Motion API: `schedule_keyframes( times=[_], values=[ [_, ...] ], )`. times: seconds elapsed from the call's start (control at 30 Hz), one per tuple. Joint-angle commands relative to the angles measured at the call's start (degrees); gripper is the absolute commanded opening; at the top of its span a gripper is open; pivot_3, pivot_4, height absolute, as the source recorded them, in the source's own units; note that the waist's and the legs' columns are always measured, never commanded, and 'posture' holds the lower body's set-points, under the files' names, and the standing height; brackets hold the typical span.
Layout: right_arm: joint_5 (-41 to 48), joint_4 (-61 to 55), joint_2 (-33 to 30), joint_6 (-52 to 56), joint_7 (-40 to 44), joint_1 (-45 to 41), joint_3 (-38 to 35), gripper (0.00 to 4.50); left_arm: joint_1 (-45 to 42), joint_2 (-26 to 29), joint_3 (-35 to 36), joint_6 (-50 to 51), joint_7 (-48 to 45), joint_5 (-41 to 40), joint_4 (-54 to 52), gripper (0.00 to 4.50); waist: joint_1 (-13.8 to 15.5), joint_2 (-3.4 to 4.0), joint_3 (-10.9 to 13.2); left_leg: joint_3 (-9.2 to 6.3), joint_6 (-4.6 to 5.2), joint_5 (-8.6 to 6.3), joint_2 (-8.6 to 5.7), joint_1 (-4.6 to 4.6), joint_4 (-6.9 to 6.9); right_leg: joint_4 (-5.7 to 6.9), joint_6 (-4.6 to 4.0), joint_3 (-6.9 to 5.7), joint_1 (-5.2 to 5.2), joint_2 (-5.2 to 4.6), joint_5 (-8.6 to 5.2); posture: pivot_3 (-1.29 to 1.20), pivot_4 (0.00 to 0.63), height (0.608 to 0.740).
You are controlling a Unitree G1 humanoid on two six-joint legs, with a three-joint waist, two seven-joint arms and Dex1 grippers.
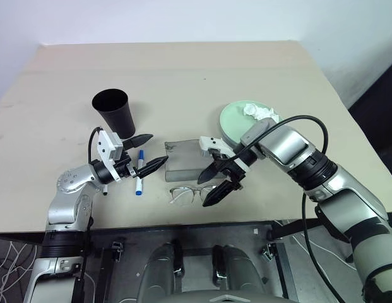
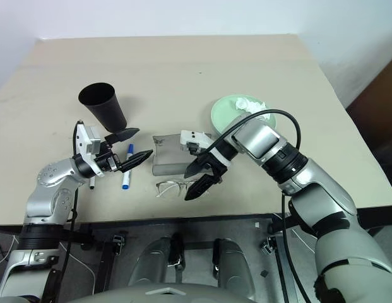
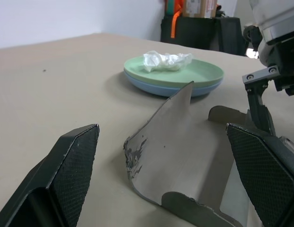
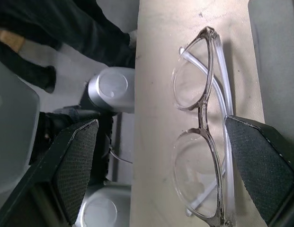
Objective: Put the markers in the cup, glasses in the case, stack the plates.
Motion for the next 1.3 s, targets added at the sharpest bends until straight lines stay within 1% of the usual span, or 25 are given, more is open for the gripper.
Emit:
schedule_keyframes(
  times=[0.03, 0.3, 0.37, 0.57, 0.6, 0.67, 0.73, 0.77, 0.83, 0.9, 1.0, 1.03, 1.07, 1.2, 1.23, 1.3],
  values=[
    [-0.67, -0.65, 0.75, -0.6, 0.96, -1.22, 0.04, 4.48, -0.1, 0.14, -0.03, -0.61, 0.17, -0.28, -2.63, 4.5, 0.02, 0.0, 0.0, 0.0, 0.0, 0.0, 0.0, 0.0, 0.0, 0.0, 0.0, 0.0, 0.0, 0.0, 0.0, 0.0, 0.15, 0.715],
    [-1.52, -0.63, 2.07, 0.32, 0.77, -0.85, 0.57, 4.48, -0.15, 0.13, -0.26, -0.18, 0.43, -0.36, -3.17, 4.5, 0.03, 0.0, 0.0, 0.01, 0.0, 0.0, 0.0, 0.0, -0.04, 0.01, 0.0, -0.01, -0.03, 0.0, 0.0, 0.0, 0.15, 0.715],
    [-1.73, -0.5, 2.48, 0.52, 0.51, -0.77, 0.56, 4.12, -0.09, 0.16, -0.18, -0.32, 0.33, -0.37, -2.92, 4.5, 0.0, 0.0, 0.0, 0.01, 0.0, 0.0, 0.0, 0.0, -0.05, 0.0, 0.0, -0.01, -0.04, 0.0, 0.0, 0.0, 0.15, 0.715],
    [-2.59, 0.31, 3.63, 0.79, -0.16, -0.63, 0.8, 4.12, 0.02, -0.11, -0.27, -0.95, 0.23, -0.1, -2.29, 4.5, 0.01, 0.0, 0.0, 0.02, 0.0, 0.0, 0.0, -0.01, -0.09, 0.01, 0.0, -0.01, -0.06, 0.0, 0.0, 0.0, 0.15, 0.715],
    [-2.66, 0.36, 3.72, 0.81, -0.21, -0.61, 0.79, 3.77, 0.06, -0.15, -0.28, -0.96, 0.26, -0.1, -2.35, 4.5, 0.01, 0.0, 0.0, 0.02, 0.0, 0.0, 0.0, -0.01, -0.1, 0.0, 0.0, -0.01, -0.06, 0.0, 0.0, 0.0, 0.15, 0.715],
    [-2.87, 0.65, 3.96, 0.84, -0.43, -0.67, 0.81, 3.25, 0.1, -0.21, -0.28, -0.94, 0.36, -0.1, -2.47, 4.5, 0.02, 0.0, 0.0, 0.03, 0.0, 0.0, 0.0, -0.02, -0.1, 0.0, 0.0, -0.01, -0.07, 0.0, 0.0, 0.0, 0.15, 0.715],
    [-3.11, 1.02, 4.23, 0.94, -0.59, -0.73, 0.82, 3.25, 0.11, -0.25, -0.28, -0.93, 0.42, -0.09, -2.53, 4.5, 0.01, 0.0, 0.0, 0.05, 0.0, 0.0, 0.0, -0.05, -0.11, 0.0, 0.0, -0.01, -0.11, -0.01, 0.0, 0.0, 0.15, 0.715],
    [-3.22, 1.09, 4.33, 1.01, -0.64, -0.72, 0.75, 3.0, 0.12, -0.26, -0.3, -0.9, 0.48, -0.07, -2.6, 4.5, 0.01, 0.0, 0.0, 0.05, 0.0, 0.0, 0.0, -0.06, -0.11, 0.0, 0.0, -0.01, -0.12, -0.01, 0.0, 0.0, 0.15, 0.715],
    [-3.36, 1.18, 4.59, 1.22, -0.82, -0.65, 0.51, 2.66, 0.11, -0.29, -0.33, -0.78, 0.6, -0.09, -2.8, 4.5, 0.01, 0.0, 0.0, 0.06, 0.0, 0.0, 0.0, -0.08, -0.12, 0.0, 0.0, -0.01, -0.16, -0.01, 0.0, 0.0, 0.15, 0.715],
    [-3.49, 1.28, 4.79, 1.23, -1.03, -0.63, 0.41, 2.11, 0.09, -0.3, -0.37, -0.68, 0.67, -0.12, -2.94, 4.5, 0.0, 0.0, 0.0, 0.05, 0.0, 0.0, 0.0, -0.16, -0.11, 0.01, 0.0, -0.01, -0.24, -0.01, 0.0, 0.0, 0.15, 0.715],
    [-3.82, 1.78, 5.17, 1.12, -1.48, -0.7, 0.49, 2.11, -0.12, -0.25, -0.35, -0.72, 0.64, -0.04, -2.66, 4.5, -0.01, 0.0, 0.0, 0.06, -0.01, 0.0, 0.0, -0.24, -0.1, 0.01, 0.0, -0.01, -0.32, -0.01, 0.0, 0.0, 0.15, 0.715],
    [-3.91, 1.85, 5.24, 1.09, -1.54, -0.69, 0.52, 1.72, -0.17, -0.24, -0.34, -0.74, 0.65, -0.01, -2.57, 4.5, 0.0, 0.0, 0.0, 0.06, -0.01, 0.0, 0.0, -0.26, -0.1, 0.02, 0.0, -0.01, -0.34, -0.01, 0.0, 0.0, 0.15, 0.715],
    [-3.97, 1.78, 5.22, 1.03, -1.54, -0.63, 0.55, 1.55, -0.14, -0.23, -0.32, -0.78, 0.63, 0.01, -2.54, 4.5, 0.0, 0.0, 0.0, 0.06, -0.01, 0.0, 0.0, -0.28, -0.09, 0.01, 0.0, -0.01, -0.35, -0.02, 0.0, 0.0, 0.15, 0.715],
    [-4.24, 1.97, 5.25, 0.79, -1.51, -0.62, 0.59, 0.25, -0.06, -0.19, -0.25, -1.01, 0.46, 0.09, -2.19, 4.5, -0.02, 0.0, 0.0, 0.06, -0.01, 0.0, 0.0, -0.34, -0.07, 0.01, 0.0, -0.01, -0.39, -0.03, 0.0, 0.0, 0.15, 0.715],
    [-4.3, 2.04, 5.25, 0.79, -1.49, -0.64, 0.53, 0.02, -0.06, -0.18, -0.24, -1.06, 0.42, 0.12, -2.08, 4.5, -0.02, -0.01, -0.01, 0.06, -0.01, 0.0, 0.0, -0.36, -0.07, 0.01, 0.0, -0.01, -0.4, -0.03, 0.0, 0.0, 0.15, 0.715],
    [-4.37, 2.16, 5.27, 0.83, -1.65, -0.63, 0.33, 0.02, -0.05, -0.18, -0.25, -1.19, 0.34, 0.19, -1.9, 4.5, -0.03, -0.01, -0.01, 0.06, -0.01, 0.0, 0.0, -0.36, -0.07, 0.01, 0.0, -0.01, -0.41, -0.03, 0.0, 0.0, 0.15, 0.715]
  ],
)
